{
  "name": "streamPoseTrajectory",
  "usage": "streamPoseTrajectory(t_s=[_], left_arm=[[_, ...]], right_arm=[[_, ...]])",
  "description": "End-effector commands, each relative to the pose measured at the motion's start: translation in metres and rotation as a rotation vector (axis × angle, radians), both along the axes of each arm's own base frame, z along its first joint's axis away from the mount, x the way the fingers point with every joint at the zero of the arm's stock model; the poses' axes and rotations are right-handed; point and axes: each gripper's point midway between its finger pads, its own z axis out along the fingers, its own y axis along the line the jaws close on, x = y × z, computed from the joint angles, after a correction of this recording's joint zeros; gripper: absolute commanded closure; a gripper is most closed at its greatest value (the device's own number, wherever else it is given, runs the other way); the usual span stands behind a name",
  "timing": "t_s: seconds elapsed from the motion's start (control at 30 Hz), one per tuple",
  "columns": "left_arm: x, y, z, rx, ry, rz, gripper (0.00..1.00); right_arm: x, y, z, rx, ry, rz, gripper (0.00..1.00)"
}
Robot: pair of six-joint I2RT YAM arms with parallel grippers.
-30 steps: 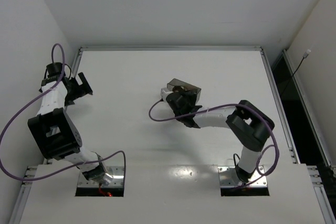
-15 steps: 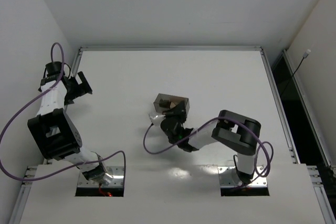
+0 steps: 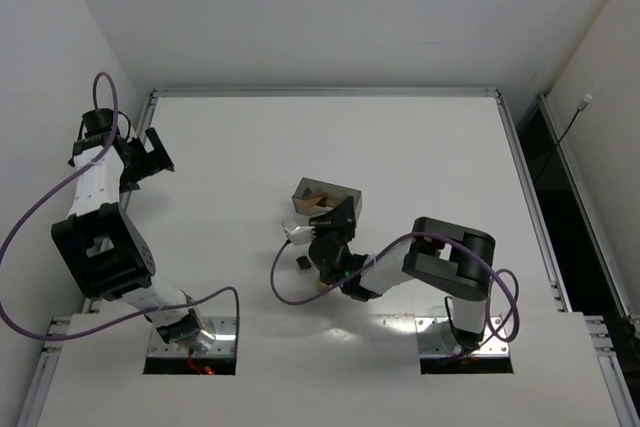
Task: Build the wood block tower
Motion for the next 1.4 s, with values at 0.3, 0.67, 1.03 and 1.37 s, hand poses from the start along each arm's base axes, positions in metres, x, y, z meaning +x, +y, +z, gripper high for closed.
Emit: streamPoseTrajectory(t_s=[0.3, 0.67, 1.03, 1.37], left_arm=[[0.008, 0.003, 0.017, -0.005, -0.057, -0.005, 0.00], [0.005, 0.001, 0.015, -0.010, -0.046, -0.005, 0.00], [0.013, 0.001, 0.023, -0.007, -0.094, -0.018, 0.00], [0.010, -0.001, 0.015, -0.019, -0.078, -0.018, 0.00]], right_arm=[[0.002, 0.005, 0.010, 0.091, -0.049, 0.000, 1.00], [-0.028, 0.010, 0.027, 0.069, -0.095, 0.092, 1.00], [0.015, -0.010, 0.024, 0.056, -0.204, -0.078, 1.00], [0.000, -0.014, 0.045, 0.137, -0.211, -0.088, 1.00]])
